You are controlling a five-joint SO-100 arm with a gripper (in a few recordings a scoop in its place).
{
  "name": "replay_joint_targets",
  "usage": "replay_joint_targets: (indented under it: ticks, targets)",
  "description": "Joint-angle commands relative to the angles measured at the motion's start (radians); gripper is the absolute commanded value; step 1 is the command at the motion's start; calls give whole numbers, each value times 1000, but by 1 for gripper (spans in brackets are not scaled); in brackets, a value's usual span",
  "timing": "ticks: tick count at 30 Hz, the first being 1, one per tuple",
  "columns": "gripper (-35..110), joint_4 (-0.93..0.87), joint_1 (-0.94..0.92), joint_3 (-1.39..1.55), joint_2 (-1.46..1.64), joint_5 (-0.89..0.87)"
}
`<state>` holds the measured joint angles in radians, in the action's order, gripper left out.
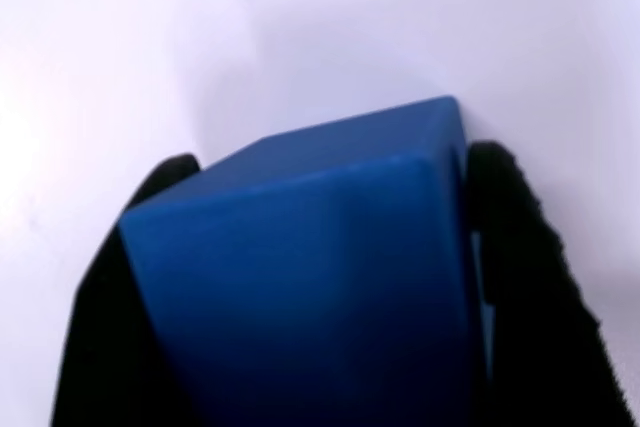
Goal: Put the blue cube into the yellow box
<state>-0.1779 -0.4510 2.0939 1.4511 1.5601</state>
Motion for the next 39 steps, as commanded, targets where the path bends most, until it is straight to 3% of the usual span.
replay_joint_targets:
  ticks: [1, 14, 25, 39]
  targets:
    - [10, 26, 6, 9, 164, 14]
    - [11, 18, -31, 97, 472, 20]
    - [14, 0, -370, -26, 512, 38]
    - [13, -360, -778, 143, 834, 31]
